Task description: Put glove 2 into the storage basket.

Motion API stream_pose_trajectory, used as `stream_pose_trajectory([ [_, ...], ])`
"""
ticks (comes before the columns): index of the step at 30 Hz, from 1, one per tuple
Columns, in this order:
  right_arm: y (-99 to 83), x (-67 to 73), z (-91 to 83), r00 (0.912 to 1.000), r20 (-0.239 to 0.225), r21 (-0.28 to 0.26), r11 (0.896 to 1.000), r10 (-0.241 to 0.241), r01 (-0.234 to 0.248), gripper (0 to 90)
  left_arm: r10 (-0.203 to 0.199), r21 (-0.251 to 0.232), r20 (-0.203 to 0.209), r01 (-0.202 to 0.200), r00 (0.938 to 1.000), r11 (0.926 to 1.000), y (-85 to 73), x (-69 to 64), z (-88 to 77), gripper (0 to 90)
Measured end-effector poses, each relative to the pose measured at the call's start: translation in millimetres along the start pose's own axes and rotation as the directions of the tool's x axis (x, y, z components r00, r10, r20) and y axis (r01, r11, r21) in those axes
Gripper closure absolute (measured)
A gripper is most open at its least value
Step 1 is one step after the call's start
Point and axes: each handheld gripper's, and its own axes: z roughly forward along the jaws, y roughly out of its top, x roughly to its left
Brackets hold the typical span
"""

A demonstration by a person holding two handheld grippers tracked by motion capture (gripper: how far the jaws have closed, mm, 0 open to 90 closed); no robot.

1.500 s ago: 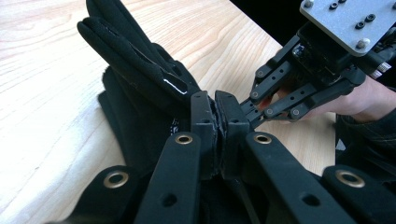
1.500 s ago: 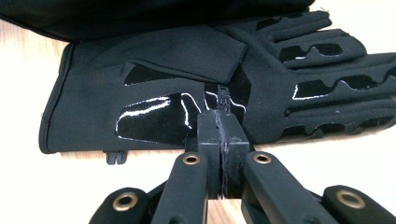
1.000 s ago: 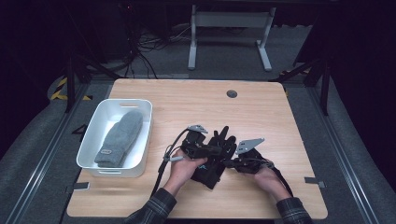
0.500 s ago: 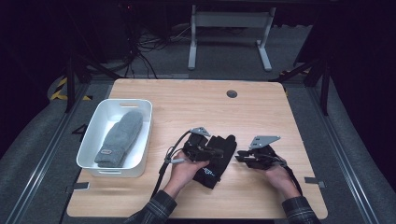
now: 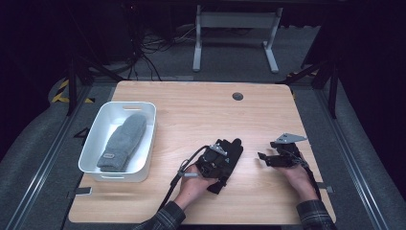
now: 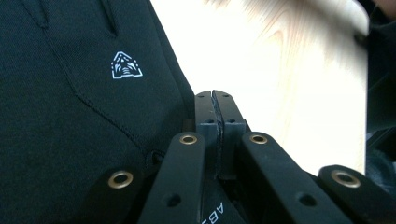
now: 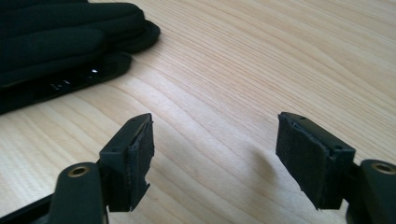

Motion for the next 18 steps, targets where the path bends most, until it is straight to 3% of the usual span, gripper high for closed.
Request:
stream_pose_trajectory([
  [4, -1.0, -0.1, 2.3, 1.0000, 0.008, 0.011, 1.000, 0.002, -0.003, 24.5, 0.016, 0.018, -0.026, -0.016, 0.9995, 0.9997, -2.0, -1.4, -3.1, 90.0],
  [6, -1.5, -0.5, 4.3, 0.9999, 0.014, 0.012, 1.000, 0.004, -0.004, 23.1, 0.029, 0.040, -0.058, -0.027, 0.9979, 0.9988, -5.9, -1.5, -9.7, 90.0],
  [14, -2.8, -2.9, 4.9, 0.9994, 0.030, 0.012, 1.000, 0.015, -0.015, 22.6, 0.036, 0.067, -0.094, -0.030, 0.9950, 0.9973, -15.8, 3.3, -25.0, 90.0],
  [18, -3.9, -3.5, 5.7, 0.9993, 0.034, 0.009, 1.000, 0.014, -0.015, 22.2, 0.047, 0.085, -0.133, -0.036, 0.9900, 0.9957, -24.4, 6.2, -37.8, 90.0],
])
